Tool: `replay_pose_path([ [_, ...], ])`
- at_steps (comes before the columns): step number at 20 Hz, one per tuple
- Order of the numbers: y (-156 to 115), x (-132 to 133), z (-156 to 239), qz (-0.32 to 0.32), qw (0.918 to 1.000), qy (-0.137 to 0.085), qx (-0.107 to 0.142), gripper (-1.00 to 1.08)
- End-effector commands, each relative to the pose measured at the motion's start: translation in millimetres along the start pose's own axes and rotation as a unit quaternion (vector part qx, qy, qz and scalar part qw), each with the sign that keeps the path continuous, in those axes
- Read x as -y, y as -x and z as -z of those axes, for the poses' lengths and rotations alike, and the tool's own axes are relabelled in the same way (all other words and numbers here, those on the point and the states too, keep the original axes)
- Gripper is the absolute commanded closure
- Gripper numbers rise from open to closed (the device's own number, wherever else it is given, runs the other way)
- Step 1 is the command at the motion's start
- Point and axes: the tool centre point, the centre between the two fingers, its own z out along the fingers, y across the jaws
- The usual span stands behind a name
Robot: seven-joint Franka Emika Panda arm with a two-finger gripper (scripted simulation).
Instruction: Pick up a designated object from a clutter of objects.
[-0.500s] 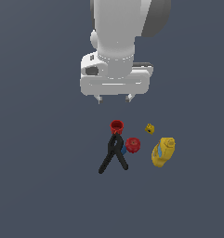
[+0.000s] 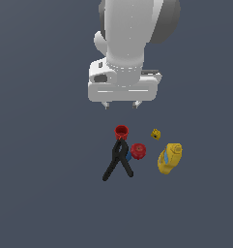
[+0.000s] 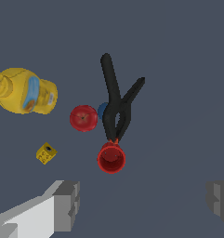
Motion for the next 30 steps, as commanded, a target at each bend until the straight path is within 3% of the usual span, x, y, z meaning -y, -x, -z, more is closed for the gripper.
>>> replay_pose_path([
  [1,0.6,1.6,-2.4,0.000,1.0000,0.002,0.003,-0.92],
  [10,-2.2,10.7,-13.5,0.018,0.9998,0.004,0.001,-0.92],
  [19,-7.6,51.9,-62.4,0.095,0.9954,0.013,-0.004,-0.92],
  [24,-4.8,90.2,-105.6,0.164,0.9862,0.017,-0.009,-0.92],
  [30,10.1,141.4,-160.7,0.257,0.9662,0.016,-0.015,-0.92],
])
